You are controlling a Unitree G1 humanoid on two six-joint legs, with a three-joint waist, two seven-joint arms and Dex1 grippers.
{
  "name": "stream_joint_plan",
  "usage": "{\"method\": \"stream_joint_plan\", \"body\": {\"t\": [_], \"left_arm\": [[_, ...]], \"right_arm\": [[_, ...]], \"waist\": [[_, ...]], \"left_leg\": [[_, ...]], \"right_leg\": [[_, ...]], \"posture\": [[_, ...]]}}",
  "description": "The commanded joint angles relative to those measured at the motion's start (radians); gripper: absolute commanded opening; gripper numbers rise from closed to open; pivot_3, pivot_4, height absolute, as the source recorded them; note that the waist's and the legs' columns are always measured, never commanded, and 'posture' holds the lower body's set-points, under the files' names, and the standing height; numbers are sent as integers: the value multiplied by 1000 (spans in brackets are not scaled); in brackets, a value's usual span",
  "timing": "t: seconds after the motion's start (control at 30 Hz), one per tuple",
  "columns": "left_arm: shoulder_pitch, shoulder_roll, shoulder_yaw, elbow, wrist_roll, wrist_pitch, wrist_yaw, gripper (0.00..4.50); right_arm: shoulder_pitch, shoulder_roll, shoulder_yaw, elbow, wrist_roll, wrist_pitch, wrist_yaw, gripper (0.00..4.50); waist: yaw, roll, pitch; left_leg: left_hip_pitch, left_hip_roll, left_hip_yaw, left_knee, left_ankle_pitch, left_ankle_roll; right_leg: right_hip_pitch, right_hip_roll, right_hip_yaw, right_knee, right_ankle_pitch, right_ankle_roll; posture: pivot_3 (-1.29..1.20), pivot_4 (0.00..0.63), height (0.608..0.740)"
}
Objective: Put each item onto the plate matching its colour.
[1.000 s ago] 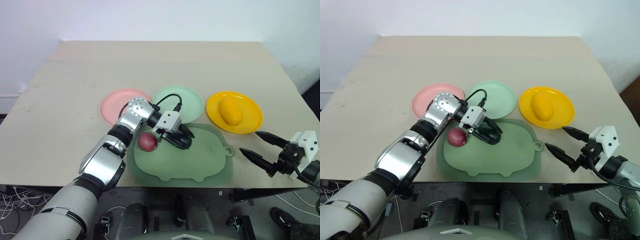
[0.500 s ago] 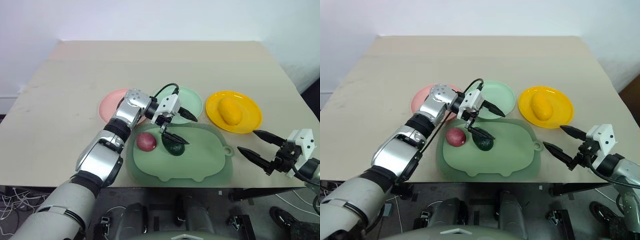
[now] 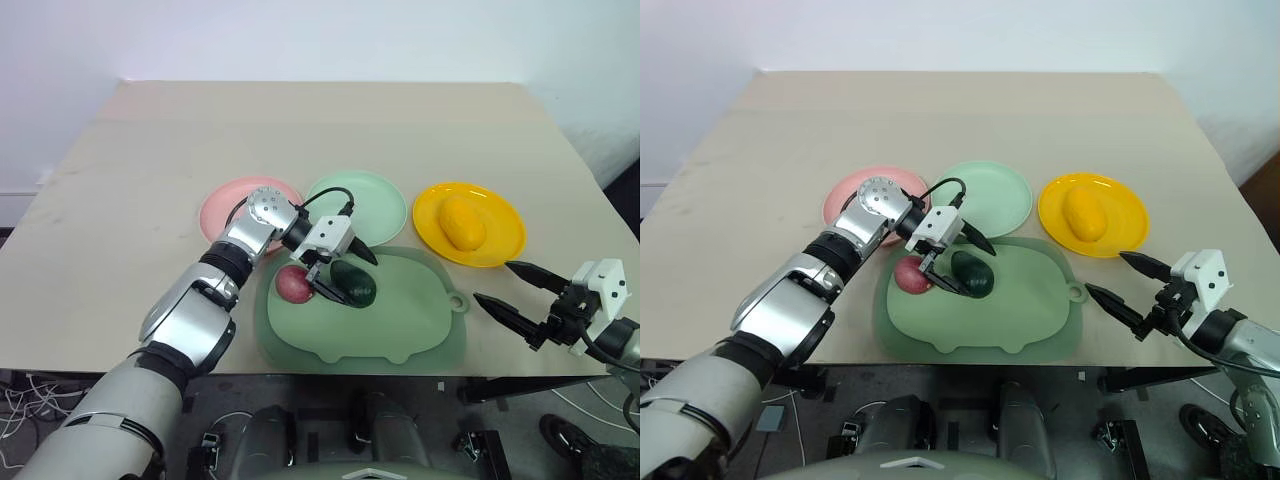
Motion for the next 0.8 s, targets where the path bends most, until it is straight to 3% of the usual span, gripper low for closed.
{"method": "stream_joint_plan", "body": {"t": [0.03,0.37,0.57,0.8], "left_arm": [[-12,-8,28,32,40,-37,-3,4460],[-11,-35,61,71,100,-72,-3,4460],[-20,-43,95,75,104,-67,-3,3175],[-80,-58,189,87,84,10,4,3176]], "right_arm": [[7,5,-19,-28,6,-8,-8,4500],[27,6,-23,-39,9,-11,-23,4500],[54,-13,-12,-31,-24,-46,16,4500],[97,-29,-28,-26,-33,-114,126,4500]], "waist": [[0,0,0],[0,0,0],[0,0,0],[0,-1,0]], "left_leg": [[0,0,0,0,0,0],[0,0,0,0,0,0],[0,0,0,0,0,0],[0,0,0,0,0,0]], "right_leg": [[0,0,0,0,0,0],[0,0,0,0,0,0],[0,0,0,0,0,0],[0,0,0,0,0,0]], "posture": [[0,150,737],[0,150,737],[0,150,737],[0,150,737]]}}
